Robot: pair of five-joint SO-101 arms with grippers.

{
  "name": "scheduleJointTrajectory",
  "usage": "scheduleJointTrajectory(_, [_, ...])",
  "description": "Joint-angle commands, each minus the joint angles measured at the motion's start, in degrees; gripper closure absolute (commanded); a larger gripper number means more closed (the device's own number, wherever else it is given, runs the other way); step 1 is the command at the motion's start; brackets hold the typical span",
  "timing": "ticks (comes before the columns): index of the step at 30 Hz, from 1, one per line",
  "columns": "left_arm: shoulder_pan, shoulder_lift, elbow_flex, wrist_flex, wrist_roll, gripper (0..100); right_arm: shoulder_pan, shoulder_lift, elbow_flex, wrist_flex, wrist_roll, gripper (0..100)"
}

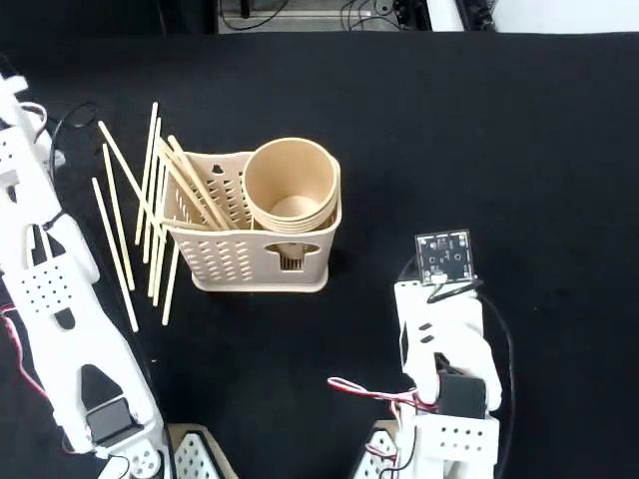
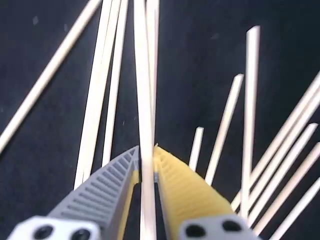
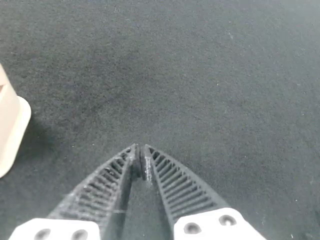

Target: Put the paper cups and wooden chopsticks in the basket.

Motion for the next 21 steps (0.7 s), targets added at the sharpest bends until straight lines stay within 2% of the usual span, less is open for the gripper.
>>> scheduleJointTrajectory(1, [0.75,-2.02,-6.64,0.97,-0.26,97,0.79,-0.22,-0.04,-0.70,0.09,97.2])
scheduleJointTrajectory(6, [0.31,-10.20,4.88,1.23,-0.09,97,0.79,-0.22,-0.04,-0.88,0.09,97.2])
scheduleJointTrajectory(13, [2.33,-40.70,36.88,-0.35,-0.26,97,0.79,-0.22,-0.04,-0.97,0.09,97.2])
scheduleJointTrajectory(15, [2.59,-48.26,44.09,-3.87,-0.26,97,0.79,-0.22,-0.04,-0.79,0.09,97.2])
scheduleJointTrajectory(21, [3.12,-61.98,67.74,-22.42,-0.26,97,0.79,-0.22,-0.04,-0.70,0.09,97.2])
